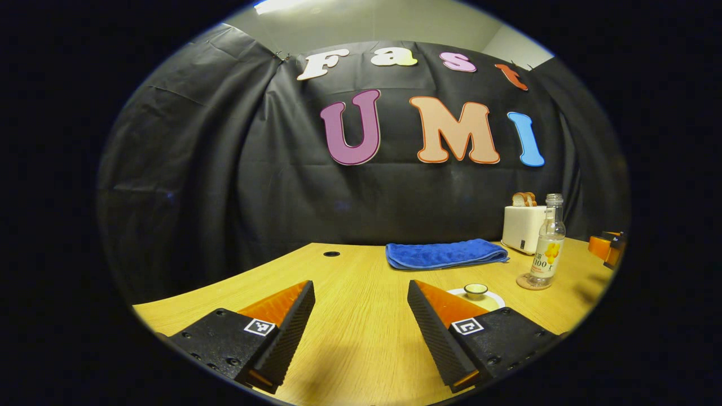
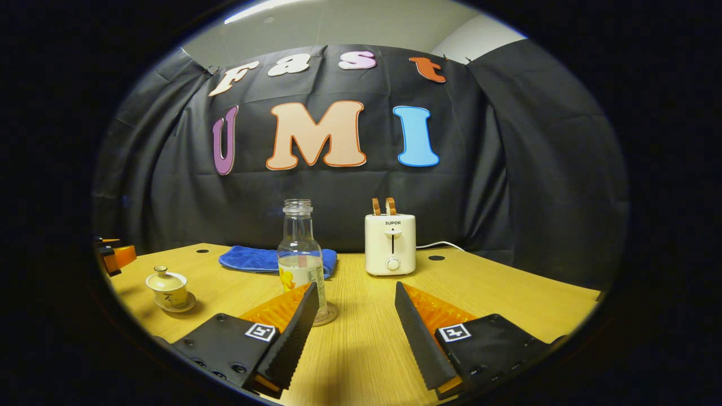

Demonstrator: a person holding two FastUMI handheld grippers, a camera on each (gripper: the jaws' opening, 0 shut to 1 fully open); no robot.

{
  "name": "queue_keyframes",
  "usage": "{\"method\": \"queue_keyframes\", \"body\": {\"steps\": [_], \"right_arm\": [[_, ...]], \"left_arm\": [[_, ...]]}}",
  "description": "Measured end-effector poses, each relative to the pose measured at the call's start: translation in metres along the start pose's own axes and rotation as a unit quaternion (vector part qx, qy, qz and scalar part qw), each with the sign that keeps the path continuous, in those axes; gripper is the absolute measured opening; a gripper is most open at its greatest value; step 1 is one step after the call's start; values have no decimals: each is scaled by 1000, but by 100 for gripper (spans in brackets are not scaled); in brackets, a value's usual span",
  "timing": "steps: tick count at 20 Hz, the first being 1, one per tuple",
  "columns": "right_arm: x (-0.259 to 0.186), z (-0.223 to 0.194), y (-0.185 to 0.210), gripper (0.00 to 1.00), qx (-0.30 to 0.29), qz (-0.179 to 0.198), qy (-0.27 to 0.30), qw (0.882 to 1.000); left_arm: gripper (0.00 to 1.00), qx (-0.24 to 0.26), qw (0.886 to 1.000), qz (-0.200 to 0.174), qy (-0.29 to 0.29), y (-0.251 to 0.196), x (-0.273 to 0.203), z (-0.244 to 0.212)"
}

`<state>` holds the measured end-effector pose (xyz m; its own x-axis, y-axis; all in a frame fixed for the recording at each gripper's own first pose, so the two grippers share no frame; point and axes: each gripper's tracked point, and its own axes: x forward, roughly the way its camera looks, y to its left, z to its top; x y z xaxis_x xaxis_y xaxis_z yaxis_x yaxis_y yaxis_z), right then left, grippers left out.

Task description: Open the teacup lid with one hand, grasp the water bottle and pour water into the teacup with the other hand; after pouring, place the water bottle on the coaster and then close the teacup lid.

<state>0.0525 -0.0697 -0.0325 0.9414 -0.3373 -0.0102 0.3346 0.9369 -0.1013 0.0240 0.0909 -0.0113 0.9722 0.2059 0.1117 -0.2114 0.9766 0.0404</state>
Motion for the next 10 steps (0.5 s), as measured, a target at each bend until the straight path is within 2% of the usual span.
{"method": "queue_keyframes", "body": {"steps": [10], "right_arm": [[0, 0, -1, 88, 0, 2, 0, 1000]], "left_arm": [[97, 0, 1000, -1, 0, 0, 0, 0]]}}
